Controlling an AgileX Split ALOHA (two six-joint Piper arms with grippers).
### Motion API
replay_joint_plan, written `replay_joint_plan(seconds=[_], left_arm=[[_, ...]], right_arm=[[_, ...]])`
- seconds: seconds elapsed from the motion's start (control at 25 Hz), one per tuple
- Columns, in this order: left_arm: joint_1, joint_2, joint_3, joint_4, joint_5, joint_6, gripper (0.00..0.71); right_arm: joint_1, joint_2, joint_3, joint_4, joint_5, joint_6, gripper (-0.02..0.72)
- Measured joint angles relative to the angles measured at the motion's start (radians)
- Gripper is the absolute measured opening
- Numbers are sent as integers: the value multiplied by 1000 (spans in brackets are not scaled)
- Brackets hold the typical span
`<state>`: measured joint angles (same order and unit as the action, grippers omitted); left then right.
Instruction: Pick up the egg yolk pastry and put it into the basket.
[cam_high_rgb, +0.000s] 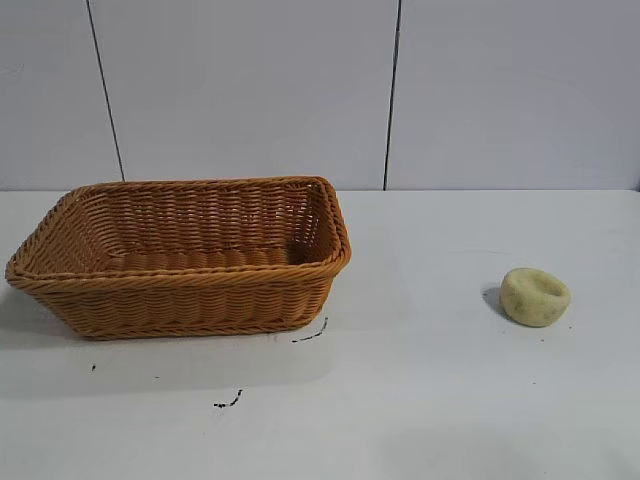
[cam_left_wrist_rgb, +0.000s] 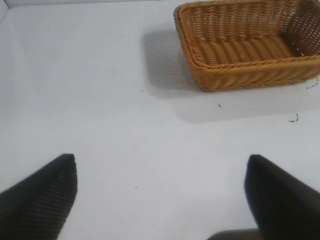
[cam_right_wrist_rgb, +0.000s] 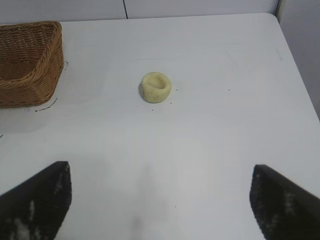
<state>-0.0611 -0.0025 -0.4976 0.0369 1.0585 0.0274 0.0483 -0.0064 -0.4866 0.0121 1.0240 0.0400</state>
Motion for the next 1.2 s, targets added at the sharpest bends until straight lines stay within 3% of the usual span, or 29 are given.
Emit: replay_joint_plan(seconds=[0.68, 1.2], left_arm=[[0, 0, 0, 0, 0, 0, 693], [0, 0, 0, 0, 0, 0, 693]], right_arm=[[0, 57, -13, 0, 2, 0, 696], [0, 832, -328, 0, -5, 0, 696]])
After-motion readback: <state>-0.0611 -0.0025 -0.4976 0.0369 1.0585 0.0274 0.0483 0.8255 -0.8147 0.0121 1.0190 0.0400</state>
